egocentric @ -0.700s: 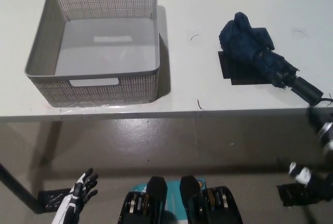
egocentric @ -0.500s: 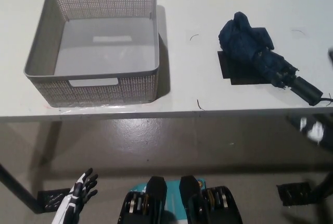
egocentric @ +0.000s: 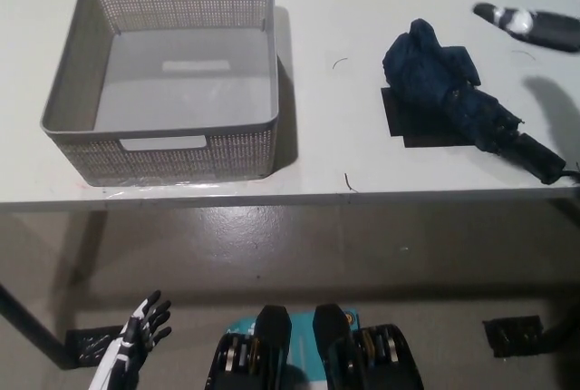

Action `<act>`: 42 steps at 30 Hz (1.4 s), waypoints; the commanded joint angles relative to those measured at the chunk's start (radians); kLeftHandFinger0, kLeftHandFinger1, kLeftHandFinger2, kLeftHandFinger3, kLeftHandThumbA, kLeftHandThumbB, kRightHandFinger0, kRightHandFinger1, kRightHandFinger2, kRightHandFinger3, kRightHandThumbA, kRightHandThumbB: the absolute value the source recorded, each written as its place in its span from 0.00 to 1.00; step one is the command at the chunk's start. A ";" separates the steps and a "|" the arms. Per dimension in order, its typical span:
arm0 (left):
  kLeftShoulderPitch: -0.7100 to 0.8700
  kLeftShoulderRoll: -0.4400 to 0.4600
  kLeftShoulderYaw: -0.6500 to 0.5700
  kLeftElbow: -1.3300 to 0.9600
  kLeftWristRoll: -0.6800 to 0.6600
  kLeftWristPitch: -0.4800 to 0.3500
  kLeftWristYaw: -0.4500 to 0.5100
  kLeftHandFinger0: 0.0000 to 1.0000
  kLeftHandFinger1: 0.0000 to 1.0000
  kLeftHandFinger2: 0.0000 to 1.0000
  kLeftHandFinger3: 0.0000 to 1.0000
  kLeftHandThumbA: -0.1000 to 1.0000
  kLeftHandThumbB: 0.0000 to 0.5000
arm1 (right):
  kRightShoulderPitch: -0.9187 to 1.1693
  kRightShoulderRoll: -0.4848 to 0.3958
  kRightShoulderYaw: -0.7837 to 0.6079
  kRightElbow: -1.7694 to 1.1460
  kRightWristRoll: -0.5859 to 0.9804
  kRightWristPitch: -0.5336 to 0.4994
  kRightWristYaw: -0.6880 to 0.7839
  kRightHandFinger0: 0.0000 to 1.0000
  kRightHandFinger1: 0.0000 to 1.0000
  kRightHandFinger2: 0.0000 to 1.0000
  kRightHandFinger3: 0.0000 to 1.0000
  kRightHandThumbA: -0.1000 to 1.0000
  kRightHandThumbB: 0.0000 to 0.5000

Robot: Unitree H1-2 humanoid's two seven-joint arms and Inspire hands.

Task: Use the right hand to pick up a umbrella on the right side and place it into a container on the lft side

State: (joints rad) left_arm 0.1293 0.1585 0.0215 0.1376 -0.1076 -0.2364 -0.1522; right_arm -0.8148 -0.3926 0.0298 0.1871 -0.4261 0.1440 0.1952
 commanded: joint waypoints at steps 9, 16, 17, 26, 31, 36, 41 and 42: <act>0.024 0.007 0.004 -0.018 -0.057 -0.097 -0.054 1.00 1.00 1.00 1.00 1.00 0.54 | -0.401 0.016 0.186 0.684 -0.071 0.069 0.011 1.00 1.00 1.00 1.00 1.00 0.93; 0.032 0.006 0.000 -0.032 -0.035 -0.097 -0.047 1.00 1.00 1.00 1.00 1.00 0.54 | -0.509 0.063 0.279 1.003 -0.088 0.026 -0.017 1.00 1.00 1.00 1.00 1.00 0.92; 0.029 0.006 0.001 -0.029 -0.038 -0.098 -0.049 1.00 1.00 1.00 1.00 1.00 0.54 | -0.514 0.064 0.292 1.023 -0.091 0.012 -0.021 1.00 1.00 1.00 1.00 1.00 0.92; 0.030 0.010 -0.001 -0.032 -0.051 -0.092 -0.062 1.00 1.00 1.00 1.00 1.00 0.57 | -0.516 0.123 0.384 1.127 -0.092 0.017 -0.013 1.00 1.00 1.00 1.00 0.97 0.96; 0.014 0.010 0.001 -0.029 -0.058 -0.089 -0.068 1.00 1.00 1.00 1.00 1.00 0.52 | -0.508 0.154 0.397 1.160 -0.074 0.017 -0.014 1.00 1.00 1.00 1.00 0.94 1.00; 0.012 0.008 -0.002 -0.023 -0.058 -0.090 -0.070 1.00 1.00 1.00 1.00 1.00 0.51 | -0.456 0.179 0.429 1.174 -0.099 0.010 -0.002 1.00 1.00 1.00 1.00 0.93 1.00; 0.006 0.014 0.007 -0.034 -0.048 -0.091 -0.064 1.00 1.00 1.00 1.00 1.00 0.57 | -0.409 0.193 0.520 1.208 -0.152 0.013 0.022 1.00 1.00 1.00 1.00 0.89 1.00; 0.004 0.015 0.008 -0.037 -0.047 -0.089 -0.065 1.00 1.00 1.00 1.00 1.00 0.60 | -0.391 0.193 0.544 1.217 -0.164 0.014 0.025 1.00 1.00 1.00 1.00 0.86 1.00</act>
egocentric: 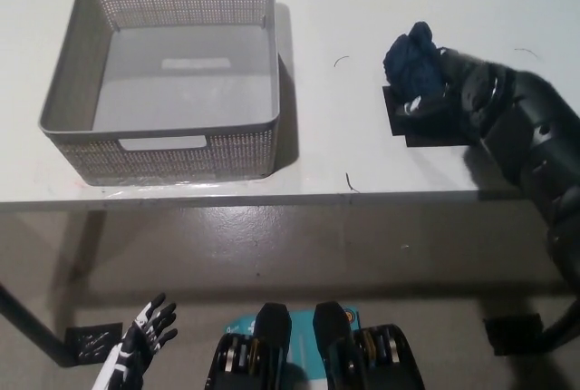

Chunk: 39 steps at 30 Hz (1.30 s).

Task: Use the right hand to pick up a umbrella on the right side and place it into a container on the lft side

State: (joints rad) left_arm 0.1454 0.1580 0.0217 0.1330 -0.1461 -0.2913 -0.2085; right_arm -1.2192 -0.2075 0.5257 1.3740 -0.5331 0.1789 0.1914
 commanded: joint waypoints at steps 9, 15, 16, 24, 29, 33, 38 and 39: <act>-0.005 0.019 0.020 -0.037 -0.027 -0.055 -0.016 1.00 1.00 1.00 1.00 1.00 0.66 | 0.160 -0.011 0.207 0.068 -0.168 0.061 -0.035 1.00 1.00 1.00 1.00 0.71 1.00; -0.004 0.019 0.022 -0.038 -0.032 -0.054 -0.018 1.00 1.00 1.00 1.00 1.00 0.73 | 0.256 -0.067 0.262 0.071 -0.184 0.040 -0.339 0.56 0.65 0.78 0.93 0.02 0.55; -0.008 0.019 0.023 -0.036 -0.032 -0.052 -0.017 1.00 1.00 1.00 1.00 1.00 0.73 | 0.263 -0.075 0.241 0.064 -0.166 0.002 -0.423 0.46 0.58 0.72 0.88 0.00 0.55; -0.004 0.013 0.022 -0.024 -0.026 -0.055 -0.015 1.00 1.00 1.00 1.00 1.00 0.71 | 0.219 -0.075 0.119 0.034 -0.103 -0.158 -0.585 0.40 0.53 0.67 0.71 0.00 0.44; 0.003 0.014 0.022 -0.021 -0.029 -0.058 -0.018 1.00 1.00 1.00 1.00 1.00 0.66 | 0.118 -0.049 0.121 0.006 -0.133 -0.226 -0.646 0.05 0.19 0.35 0.56 0.00 0.43; 0.002 0.014 0.021 -0.020 -0.021 -0.053 -0.015 1.00 1.00 1.00 1.00 1.00 0.65 | -0.012 -0.010 0.104 -0.032 -0.127 -0.248 -0.639 0.02 0.19 0.38 0.53 0.00 0.42; 0.004 0.012 0.019 -0.031 -0.025 -0.039 -0.015 1.00 1.00 1.00 1.00 1.00 0.61 | -0.137 0.034 0.094 -0.127 -0.143 -0.304 -0.678 0.00 0.00 0.05 0.34 0.00 0.51; 0.004 0.013 0.017 -0.030 -0.034 -0.033 -0.021 1.00 1.00 1.00 1.00 1.00 0.58 | -0.155 0.042 0.087 -0.148 -0.141 -0.305 -0.668 0.00 0.00 0.01 0.27 0.00 0.48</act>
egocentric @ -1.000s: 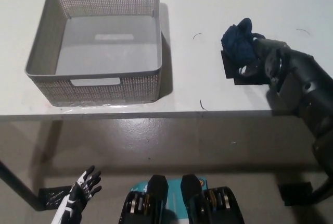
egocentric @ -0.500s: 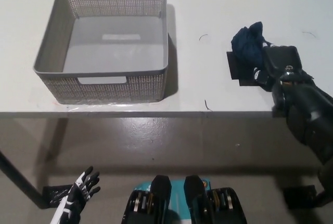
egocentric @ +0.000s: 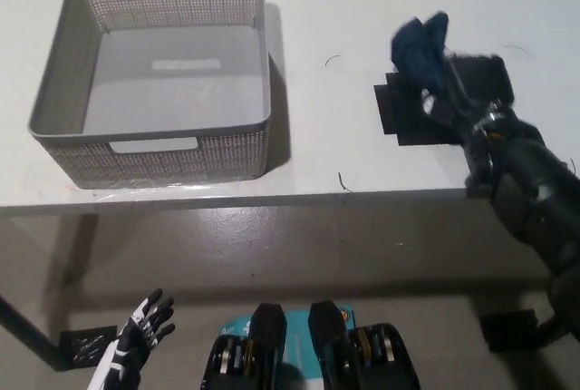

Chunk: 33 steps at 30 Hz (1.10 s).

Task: Use the right hand to pick up a umbrella on the right side and place it into a container on the lft side

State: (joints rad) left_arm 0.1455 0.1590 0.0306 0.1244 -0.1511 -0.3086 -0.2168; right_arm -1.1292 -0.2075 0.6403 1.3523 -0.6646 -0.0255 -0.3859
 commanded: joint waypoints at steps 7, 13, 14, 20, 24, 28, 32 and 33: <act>0.011 0.012 0.005 -0.026 -0.027 -0.018 -0.015 1.00 1.00 1.00 1.00 1.00 0.59 | -0.347 0.134 -0.047 -0.341 -0.016 0.009 0.069 0.00 0.00 0.25 0.19 0.00 0.55; 0.017 0.016 0.002 -0.020 -0.051 -0.008 -0.032 1.00 1.00 1.00 1.00 1.00 0.66 | -0.430 0.242 -0.075 -0.361 0.025 0.051 0.171 0.00 0.05 0.55 0.25 0.00 0.58; 0.019 0.017 0.001 -0.017 -0.052 -0.011 -0.035 1.00 1.00 1.00 1.00 1.00 0.66 | -0.446 0.265 -0.081 -0.360 0.032 0.055 0.177 0.00 0.02 0.53 0.17 0.00 0.59; 0.038 0.011 -0.014 -0.027 -0.037 -0.027 -0.039 1.00 1.00 1.00 1.00 1.00 0.56 | -0.471 0.376 -0.115 -0.337 0.042 0.067 0.161 0.00 0.00 0.35 0.17 0.00 0.57; 0.042 -0.001 -0.024 -0.028 -0.027 -0.033 -0.038 1.00 1.00 1.00 1.00 1.00 0.50 | -0.477 0.434 -0.124 -0.282 0.043 0.041 0.130 0.00 0.00 0.36 0.22 0.00 0.57; 0.043 -0.007 -0.027 -0.042 -0.038 -0.012 -0.038 1.00 1.00 1.00 1.00 1.00 0.48 | -0.503 0.486 -0.130 -0.184 0.048 0.008 0.126 0.10 0.20 0.45 0.54 0.00 0.69; 0.037 -0.008 -0.028 -0.046 -0.032 -0.010 -0.038 1.00 1.00 1.00 1.00 1.00 0.62 | -0.503 0.518 -0.128 -0.072 0.048 -0.022 0.095 0.27 0.37 0.57 0.54 0.00 0.70; 0.034 -0.007 -0.029 -0.053 -0.024 -0.003 -0.035 1.00 1.00 1.00 1.00 1.00 0.68 | -0.493 0.520 -0.120 -0.046 0.040 -0.031 0.076 0.29 0.41 0.58 0.56 0.00 0.68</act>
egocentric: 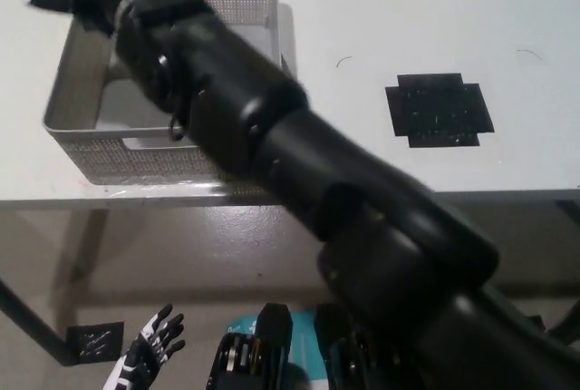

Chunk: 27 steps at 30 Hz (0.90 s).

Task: Use the right hand to pick up a umbrella on the right side and place it into a container on the lft side

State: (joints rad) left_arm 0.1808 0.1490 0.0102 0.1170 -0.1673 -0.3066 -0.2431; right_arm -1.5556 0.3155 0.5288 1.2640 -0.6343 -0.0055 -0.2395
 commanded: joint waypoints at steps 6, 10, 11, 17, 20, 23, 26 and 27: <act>-0.002 0.018 -0.018 -0.068 -0.003 0.003 -0.024 1.00 1.00 1.00 1.00 1.00 0.66 | -0.025 -0.014 0.039 0.117 -0.022 0.072 0.028 1.00 1.00 1.00 1.00 0.56 0.88; -0.012 0.019 -0.019 -0.073 -0.021 0.012 -0.034 1.00 1.00 1.00 1.00 1.00 0.63 | 0.009 -0.039 0.032 0.116 -0.009 0.076 0.019 1.00 1.00 1.00 1.00 0.71 0.92; -0.013 0.017 -0.019 -0.074 -0.026 0.012 -0.034 1.00 1.00 1.00 1.00 1.00 0.61 | 0.014 -0.042 0.035 0.117 -0.012 0.079 0.014 1.00 1.00 1.00 1.00 0.74 0.90; -0.012 0.021 -0.023 -0.081 -0.017 0.006 -0.038 1.00 1.00 1.00 1.00 1.00 0.53 | 0.031 -0.063 0.045 0.117 -0.016 0.099 0.020 1.00 1.00 1.00 1.00 0.84 0.88; -0.016 0.024 -0.028 -0.075 -0.007 -0.015 -0.042 1.00 1.00 1.00 1.00 1.00 0.51 | 0.034 -0.072 0.046 0.116 -0.014 0.107 0.027 1.00 1.00 1.00 1.00 0.86 0.88; -0.016 0.025 -0.032 -0.075 -0.011 -0.011 -0.043 1.00 1.00 1.00 1.00 1.00 0.51 | 0.029 -0.080 0.043 0.107 -0.009 0.110 0.036 1.00 1.00 1.00 1.00 0.92 0.88; -0.018 0.023 -0.034 -0.076 -0.007 -0.002 -0.034 1.00 1.00 1.00 1.00 1.00 0.53 | 0.019 -0.099 0.030 0.089 0.001 0.095 0.035 1.00 1.00 1.00 1.00 0.95 0.88; -0.021 0.025 -0.034 -0.073 -0.014 0.000 -0.038 1.00 1.00 1.00 1.00 1.00 0.54 | 0.013 -0.110 0.023 0.077 0.008 0.090 0.044 1.00 1.00 1.00 1.00 0.98 0.86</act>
State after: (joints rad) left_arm 0.1666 0.1569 -0.0193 0.0698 -0.1728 -0.2943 -0.2601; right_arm -1.4738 0.2445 0.5664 1.3912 -0.6389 0.0866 -0.2104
